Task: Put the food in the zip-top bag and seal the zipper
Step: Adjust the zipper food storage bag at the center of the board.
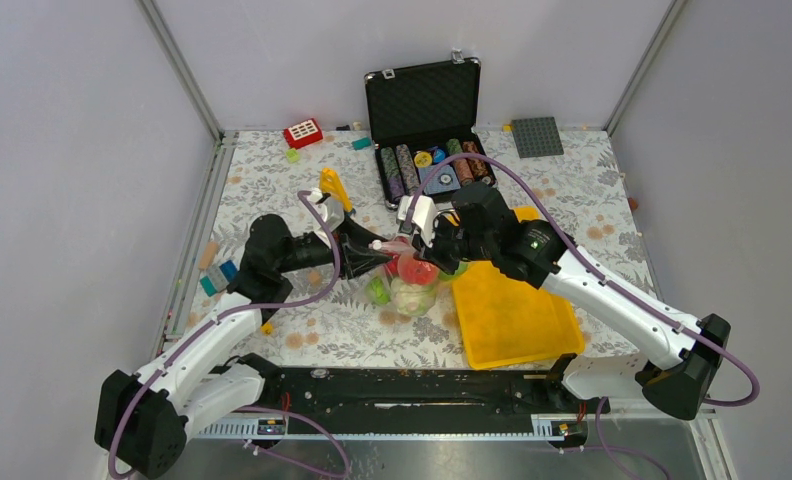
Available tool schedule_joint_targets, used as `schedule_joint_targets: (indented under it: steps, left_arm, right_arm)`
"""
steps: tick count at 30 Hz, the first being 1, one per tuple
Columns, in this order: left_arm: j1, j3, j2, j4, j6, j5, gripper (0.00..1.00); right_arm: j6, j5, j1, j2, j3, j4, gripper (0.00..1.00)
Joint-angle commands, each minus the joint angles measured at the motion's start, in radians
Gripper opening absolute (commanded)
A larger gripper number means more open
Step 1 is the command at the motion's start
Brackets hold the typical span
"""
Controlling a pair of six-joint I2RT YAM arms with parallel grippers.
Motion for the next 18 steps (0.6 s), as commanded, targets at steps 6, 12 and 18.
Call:
schedule_joint_targets:
  steps: [6, 12, 18]
  left_arm:
    - [-0.011, 0.039, 0.002, 0.032, 0.014, 0.031, 0.17]
    - [-0.016, 0.035, -0.012, 0.044, 0.014, 0.041, 0.00]
    - [-0.027, 0.054, -0.020, -0.033, 0.066, 0.037, 0.00]
  right_arm:
    - [0.021, -0.028, -0.005, -0.034, 0.011, 0.097, 0.00]
    - [-0.009, -0.063, -0.005, -0.037, -0.005, 0.077, 0.16]
    - [-0.057, -0.114, -0.005, -0.064, 0.012, 0.108, 0.69]
